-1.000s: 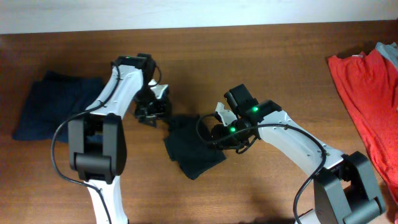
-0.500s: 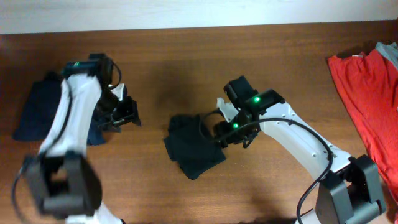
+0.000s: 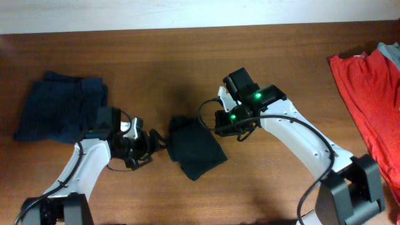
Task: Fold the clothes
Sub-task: 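Grasp the folded green shirt with the left gripper and lift it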
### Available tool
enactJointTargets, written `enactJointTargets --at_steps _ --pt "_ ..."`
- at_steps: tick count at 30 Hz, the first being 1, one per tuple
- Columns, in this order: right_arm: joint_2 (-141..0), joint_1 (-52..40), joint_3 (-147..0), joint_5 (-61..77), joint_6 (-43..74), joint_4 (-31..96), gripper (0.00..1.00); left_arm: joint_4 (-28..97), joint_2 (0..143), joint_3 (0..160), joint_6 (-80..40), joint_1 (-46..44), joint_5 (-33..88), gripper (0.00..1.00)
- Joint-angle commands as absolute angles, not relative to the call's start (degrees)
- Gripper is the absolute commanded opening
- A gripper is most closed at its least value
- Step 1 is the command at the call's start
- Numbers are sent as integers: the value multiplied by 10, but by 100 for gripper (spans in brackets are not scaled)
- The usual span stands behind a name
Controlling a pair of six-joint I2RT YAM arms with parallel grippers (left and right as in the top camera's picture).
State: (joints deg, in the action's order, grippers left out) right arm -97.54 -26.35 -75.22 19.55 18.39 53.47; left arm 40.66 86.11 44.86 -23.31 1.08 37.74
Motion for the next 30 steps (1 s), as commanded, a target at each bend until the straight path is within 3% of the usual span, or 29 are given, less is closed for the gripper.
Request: enactJointTargets --at_steps 1,6,13,15,30 --pt "-1019 -267 -763 214 245 507 16 366 860 415 -278 9 433 86" --pt "-1080 -271 -762 275 244 463 4 352 860 408 -278 9 431 86" --pt "-1140 -274 -762 279 245 433 4 318 860 408 -278 -7 410 87" --pt "-1147 -274 -762 279 245 432 4 293 861 408 -263 -18 381 94" --pt "-1149 -274 -762 279 246 431 4 262 931 405 -342 -121 302 94"
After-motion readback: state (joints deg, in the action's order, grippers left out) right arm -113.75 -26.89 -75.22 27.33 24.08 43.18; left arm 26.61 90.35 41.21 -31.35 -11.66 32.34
